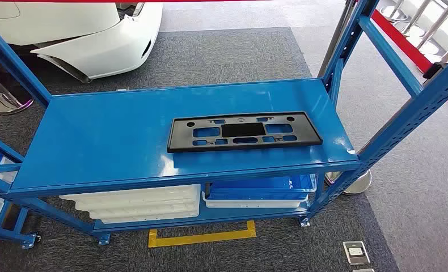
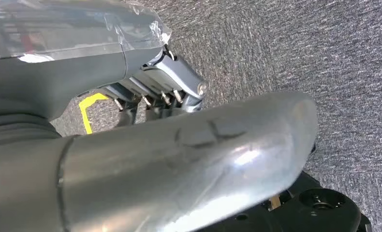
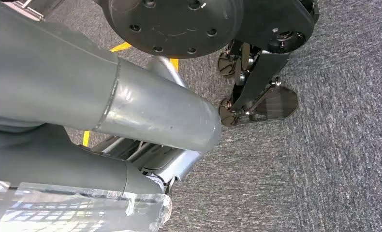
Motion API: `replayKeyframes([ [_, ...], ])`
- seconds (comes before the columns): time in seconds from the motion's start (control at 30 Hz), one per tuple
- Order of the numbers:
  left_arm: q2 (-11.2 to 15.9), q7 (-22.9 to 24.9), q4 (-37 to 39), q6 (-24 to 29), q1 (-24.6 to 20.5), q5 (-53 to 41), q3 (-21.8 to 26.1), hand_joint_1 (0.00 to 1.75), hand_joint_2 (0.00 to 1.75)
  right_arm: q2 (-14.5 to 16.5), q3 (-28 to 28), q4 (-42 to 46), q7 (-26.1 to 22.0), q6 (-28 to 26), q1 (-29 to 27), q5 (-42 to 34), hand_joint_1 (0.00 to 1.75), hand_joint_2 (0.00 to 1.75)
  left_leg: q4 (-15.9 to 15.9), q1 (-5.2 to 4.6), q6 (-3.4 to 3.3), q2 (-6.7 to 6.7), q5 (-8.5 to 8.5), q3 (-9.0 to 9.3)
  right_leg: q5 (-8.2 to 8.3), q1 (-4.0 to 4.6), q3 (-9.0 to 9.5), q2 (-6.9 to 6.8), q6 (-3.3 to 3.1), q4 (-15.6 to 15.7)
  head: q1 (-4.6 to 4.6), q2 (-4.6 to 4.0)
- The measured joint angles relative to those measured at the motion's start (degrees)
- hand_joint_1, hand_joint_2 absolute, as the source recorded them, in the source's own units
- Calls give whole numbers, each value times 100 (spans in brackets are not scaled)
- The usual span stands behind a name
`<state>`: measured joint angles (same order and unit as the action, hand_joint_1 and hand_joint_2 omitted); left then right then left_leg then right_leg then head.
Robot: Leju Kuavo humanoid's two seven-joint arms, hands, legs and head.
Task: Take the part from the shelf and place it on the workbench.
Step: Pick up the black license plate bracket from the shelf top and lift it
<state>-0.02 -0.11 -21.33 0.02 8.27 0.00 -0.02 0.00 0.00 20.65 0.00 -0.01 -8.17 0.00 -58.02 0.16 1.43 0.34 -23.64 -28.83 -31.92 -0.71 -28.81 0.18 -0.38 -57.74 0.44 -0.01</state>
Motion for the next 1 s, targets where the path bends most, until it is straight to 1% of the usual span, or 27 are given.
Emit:
replayKeyframes([
  [0.07, -1, 0, 0, 0, -4, 0, 0, 175, 0, 0, 0, 0, 0, 0, 4, 0, 175, 0, 0, 0, 0, 0, 0, 0, 0, 0, 0, 0, 0, 0, 0, 0],
  [0.1, -11, 6, 1, -1, -20, 0, 0, 131, 0, 15, 1, 0, 9, -1, 20, 4, 134, 0, 0, 0, 0, 0, 0, -1, 0, 0, 0, 0, 0, 0, 0, 0],
  [0.2, -101, 98, 5, -9, -177, 4, 0, 0, 0, 128, 10, 0, 126, -37, 185, 73, 3, 0, 0, 0, 0, 0, 7, -2, 6, 0, -3, 0, -3, 0, -2, -1],
  [0.23, -146, 155, 9, -16, -262, 8, 0, 0, 0, 180, 21, -1, 198, -67, 275, 112, 0, 0, 0, 0, 2, 0, 10, -2, 9, 0, -3, -1, -6, 0, -2, -1],
  [0.5, -660, 685, 146, -100, -958, 85, 0, 0, 0, 755, 230, -75, 902, -395, 981, 399, 0, 0, -1, 0, 3, 0, 34, -3, 33, 1, -5, -1, -7, -2, -3, 0],
  [0.83, -1331, 1384, 507, -209, -1767, 195, 1, 0, 0, 1479, 532, -383, 1844, -864, 1822, 770, 0, 0, -5, 0, 5, 0, 44, -5, 43, 1, -9, 0, -9, -5, -3, -1],
  [0.9, -1431, 1502, 577, -226, -1877, 204, 1, 0, 0, 1579, 578, -449, 2001, -945, 1937, 832, 0, 0, -5, 0, 6, 0, 44, -5, 43, 1, -9, 0, -9, -5, -3, -1],
  [1.0, -1520, 1546, 657, -227, -1960, 210, 2, 0, 0, 1656, 622, -525, 2056, -979, 2017, 856, 0, 0, -5, 0, 6, 0, 44, -6, 43, 1, -10, 0, -9, -6, -2, 0],
])
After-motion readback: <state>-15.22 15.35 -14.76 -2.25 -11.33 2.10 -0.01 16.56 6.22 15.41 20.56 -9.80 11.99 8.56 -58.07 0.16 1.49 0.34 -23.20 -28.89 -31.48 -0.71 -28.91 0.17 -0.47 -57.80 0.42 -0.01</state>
